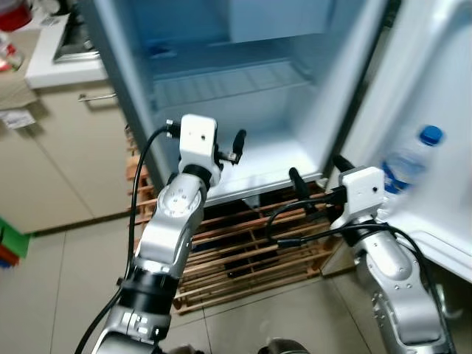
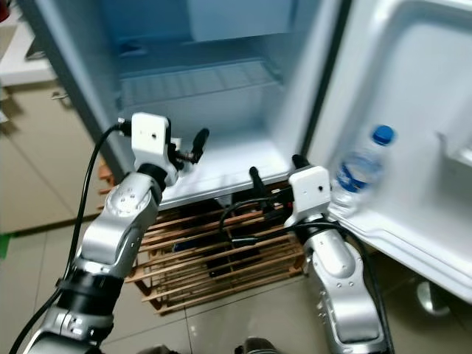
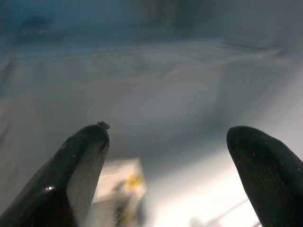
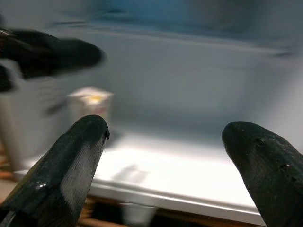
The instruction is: Restocking fridge
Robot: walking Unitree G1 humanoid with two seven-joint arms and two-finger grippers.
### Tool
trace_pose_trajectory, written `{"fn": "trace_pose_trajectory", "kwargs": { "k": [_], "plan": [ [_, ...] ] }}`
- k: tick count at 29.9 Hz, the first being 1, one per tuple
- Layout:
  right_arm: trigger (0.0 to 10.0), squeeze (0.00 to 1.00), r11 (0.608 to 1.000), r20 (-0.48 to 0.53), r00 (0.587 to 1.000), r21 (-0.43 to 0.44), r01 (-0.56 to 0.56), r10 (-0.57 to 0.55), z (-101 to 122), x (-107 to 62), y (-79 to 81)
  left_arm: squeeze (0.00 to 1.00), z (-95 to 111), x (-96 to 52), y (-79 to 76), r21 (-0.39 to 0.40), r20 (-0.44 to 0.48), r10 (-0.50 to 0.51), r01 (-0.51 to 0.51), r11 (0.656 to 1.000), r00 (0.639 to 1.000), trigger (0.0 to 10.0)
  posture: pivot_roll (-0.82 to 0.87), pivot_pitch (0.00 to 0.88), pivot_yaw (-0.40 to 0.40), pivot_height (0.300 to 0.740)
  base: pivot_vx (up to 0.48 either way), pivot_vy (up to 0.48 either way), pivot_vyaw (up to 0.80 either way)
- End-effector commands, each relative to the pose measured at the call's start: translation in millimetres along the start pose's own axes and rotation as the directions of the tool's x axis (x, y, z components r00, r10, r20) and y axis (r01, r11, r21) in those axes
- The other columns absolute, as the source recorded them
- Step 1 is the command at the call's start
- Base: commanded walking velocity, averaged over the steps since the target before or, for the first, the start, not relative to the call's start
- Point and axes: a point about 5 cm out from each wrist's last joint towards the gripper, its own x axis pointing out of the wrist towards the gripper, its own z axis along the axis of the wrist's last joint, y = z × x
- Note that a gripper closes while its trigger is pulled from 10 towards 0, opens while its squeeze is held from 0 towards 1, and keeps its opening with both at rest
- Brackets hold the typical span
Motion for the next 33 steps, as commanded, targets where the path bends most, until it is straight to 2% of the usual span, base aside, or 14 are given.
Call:
{"fn": "trace_pose_trajectory", "kwargs": {
  "k": [1,4,5,9,10,15,20,21,24,29,33],
  "plan": [
    [10.0,0.14,1.0,0.009,1.0,-0.005,-0.001,0.001,3.8,-2.9,-0.8,0.0,-4.3,4.6,-12.2,-0.017,-0.032,-0.047,0.046,0.999,0.998,10.0,-0.19,0.11,0.031,0.74,0.0,0.0,0.0],
    [10.0,0.14,1.0,0.006,1.0,-0.003,0.006,-0.006,5.4,-7.7,0.2,0.0,-10.9,11.5,-23.4,-0.074,-0.08,-0.096,0.09,0.993,0.992,10.0,-0.2,0.13,0.041,0.74,0.0,0.0,0.0],
    [10.0,0.15,1.0,0.002,1.0,-0.004,0.012,-0.012,5.6,-10.6,-0.1,0.0,-8.7,14.1,-30.9,-0.104,-0.075,-0.153,0.145,0.984,0.985,10.0,-0.21,0.141,0.047,0.74,0.0,0.0,0.0],
    [10.0,0.14,1.0,-0.004,1.0,-0.004,0.019,-0.019,5.6,-14.1,0.1,0.0,-3.6,16.4,-36.1,-0.113,-0.06,-0.184,0.177,0.978,0.981,10.0,-0.22,0.155,0.053,0.74,0.0,0.0,0.0],
    [10.0,0.14,1.0,-0.013,1.0,-0.002,0.028,-0.028,5.1,-19.2,0.9,0.0,0.8,18.0,-42.7,-0.127,-0.046,-0.221,0.213,0.969,0.974,10.0,-0.23,0.171,0.062,0.74,0.0,0.0,0.0],
    [10.0,0.15,0.999,-0.034,0.999,0.002,0.04,-0.04,6.6,-31.8,5.1,0.0,-6.7,21.9,-57.5,-0.167,-0.08,-0.275,0.259,0.951,0.958,10.0,-0.26,0.203,0.068,0.74,0.0,0.0,0.0],
    [10.0,0.15,0.999,-0.042,0.998,0.001,0.039,-0.039,7.9,-37.2,7.0,0.0,-10.8,27.8,-56.7,-0.17,-0.097,-0.246,0.228,0.959,0.964,10.0,-0.27,0.224,0.07,0.74,0.0,0.0,0.0],
    [10.0,0.15,0.999,-0.048,0.998,-0.001,0.042,-0.042,9.1,-40.3,7.4,0.0,-10.1,34.4,-52.6,-0.181,-0.101,-0.22,0.2,0.963,0.97,10.0,-0.29,0.246,0.066,0.74,0.0,0.0,0.0],
    [10.0,0.15,0.999,-0.057,0.997,-0.002,0.045,-0.045,10.8,-45.4,7.8,0.0,-7.3,40.2,-50.6,-0.187,-0.098,-0.207,0.186,0.964,0.973,10.0,-0.3,0.26,0.062,0.74,0.0,0.0,0.0],
    [10.0,0.15,0.999,-0.084,0.995,-0.006,0.048,-0.048,12.2,-54.5,8.3,0.0,-3.4,47.0,-53.0,-0.204,-0.092,-0.206,0.184,0.962,0.974,10.0,-0.32,0.28,0.055,0.74,0.0,0.0,0.0],
    [10.0,0.15,0.999,-0.105,0.993,-0.014,0.049,-0.051,13.7,-59.7,7.2,0.0,-3.6,54.0,-61.2,-0.216,-0.09,-0.209,0.186,0.959,0.974,10.0,-0.34,0.297,0.045,0.74,0.0,0.0,0.0]
  ]
}}
